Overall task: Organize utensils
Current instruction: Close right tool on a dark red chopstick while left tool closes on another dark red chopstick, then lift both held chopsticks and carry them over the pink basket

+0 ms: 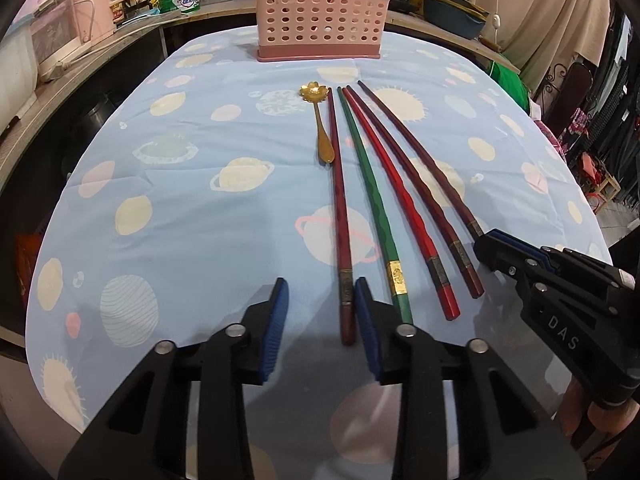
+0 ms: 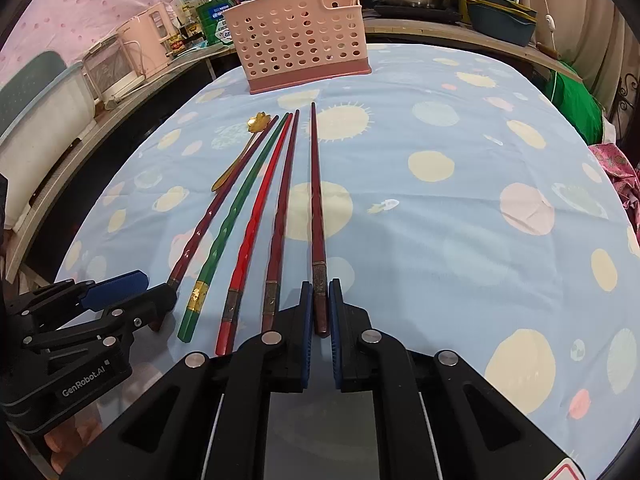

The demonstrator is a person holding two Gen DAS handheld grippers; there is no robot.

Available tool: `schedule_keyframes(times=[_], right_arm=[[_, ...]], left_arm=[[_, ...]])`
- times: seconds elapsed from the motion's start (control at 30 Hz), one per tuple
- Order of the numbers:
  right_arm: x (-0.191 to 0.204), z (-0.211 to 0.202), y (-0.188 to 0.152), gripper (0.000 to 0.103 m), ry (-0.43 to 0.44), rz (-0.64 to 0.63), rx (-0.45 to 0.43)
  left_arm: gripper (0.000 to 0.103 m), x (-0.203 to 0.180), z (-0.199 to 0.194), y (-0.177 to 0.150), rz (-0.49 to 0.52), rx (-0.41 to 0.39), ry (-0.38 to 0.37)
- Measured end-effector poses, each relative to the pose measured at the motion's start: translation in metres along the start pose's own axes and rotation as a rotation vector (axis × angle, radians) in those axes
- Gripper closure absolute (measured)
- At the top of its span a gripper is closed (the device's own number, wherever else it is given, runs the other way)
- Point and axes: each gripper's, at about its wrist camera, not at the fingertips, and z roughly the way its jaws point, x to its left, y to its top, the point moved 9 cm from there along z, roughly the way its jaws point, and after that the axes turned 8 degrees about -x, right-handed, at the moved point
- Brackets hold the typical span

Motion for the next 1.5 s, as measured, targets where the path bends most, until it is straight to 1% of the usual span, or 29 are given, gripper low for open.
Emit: schedule_keyframes(times=[0.1,0.13,0.2,0.37,0.6,0.83,1.1,1.3,1.5], right_arm=[[0.0,0.0,-0.001,0.095,0.0,0.0,0.0],[0.0,0.0,-0.001,0.095,0.0,0.0,0.0],[0.0,0.0,-0.001,0.095,0.0,-0.001,0.0],[0.001,-0.003,-0.002,0.095,0.008,0.005,0.003],[0.0,-0.01,-0.002,0.096,0.022,0.028,-0.002],[-0.001,-0.027,0.011,0.096,0.035,0.045,-0.046],[-0.004,-0.058,0.046,0.096,0.049,0.073,-0.142],[-0.011,-0.084,0.079,0.096,0.047,0.089,-0.227],[-0.019,-0.106,0.114,0.096,0.052,0.106,-0.303]], left_arm=[[0.086,0.0,0.0,-0.001,0.001,0.002,-0.002],[0.092,0.0,-0.001,-0.001,-0.001,0.004,-0.003],[0.095,0.001,-0.001,-0.002,-0.005,0.007,-0.009],[0.096,-0.001,-0.005,-0.003,-0.008,0.009,-0.03],[0.096,-0.001,-0.015,0.0,-0.012,-0.005,-0.035],[0.096,0.0,-0.034,0.015,-0.027,-0.047,-0.05],[0.096,-0.003,-0.061,0.042,-0.029,-0.116,-0.067],[0.096,-0.002,-0.084,0.073,-0.036,-0.189,-0.081],[0.096,0.002,-0.104,0.113,-0.04,-0.268,-0.08]])
